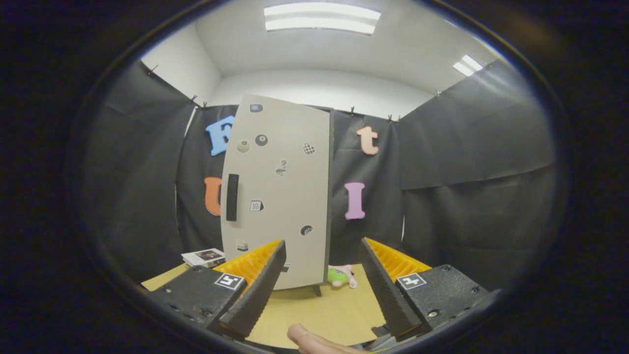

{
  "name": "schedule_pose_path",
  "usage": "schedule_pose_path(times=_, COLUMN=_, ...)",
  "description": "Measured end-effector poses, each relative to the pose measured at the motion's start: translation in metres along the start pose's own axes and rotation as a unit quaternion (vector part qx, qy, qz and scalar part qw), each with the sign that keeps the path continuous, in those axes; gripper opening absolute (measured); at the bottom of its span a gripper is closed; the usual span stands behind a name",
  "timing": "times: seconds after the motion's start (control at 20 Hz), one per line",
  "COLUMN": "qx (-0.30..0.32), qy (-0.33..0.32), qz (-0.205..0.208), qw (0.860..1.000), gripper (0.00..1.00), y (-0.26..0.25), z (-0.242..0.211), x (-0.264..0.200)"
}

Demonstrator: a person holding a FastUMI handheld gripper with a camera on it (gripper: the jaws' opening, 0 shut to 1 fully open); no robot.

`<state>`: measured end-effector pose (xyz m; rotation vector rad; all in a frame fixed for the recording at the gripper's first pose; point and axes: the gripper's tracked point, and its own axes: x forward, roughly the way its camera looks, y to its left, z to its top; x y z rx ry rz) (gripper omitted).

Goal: Open the shoe cabinet door, grab the shoes and put them into the shoe cabinet, then close the shoe cabinet door.

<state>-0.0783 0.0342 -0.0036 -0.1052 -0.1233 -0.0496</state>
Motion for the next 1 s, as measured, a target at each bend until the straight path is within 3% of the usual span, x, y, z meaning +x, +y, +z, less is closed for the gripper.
schedule_pose_path(times=0.25, qx=-0.004, qy=-0.018, qz=0.009, qw=1.0, gripper=0.98, y=0.007, z=0.011, x=-0.016)
schedule_pose_path(times=0.45, qx=0.057, qy=0.011, qz=0.074, qw=0.996, gripper=0.98, y=0.033, z=0.011, x=-0.025)
schedule_pose_path(times=1.0, qx=0.029, qy=0.009, qz=0.072, qw=0.997, gripper=0.98, y=0.033, z=0.012, x=-0.028)
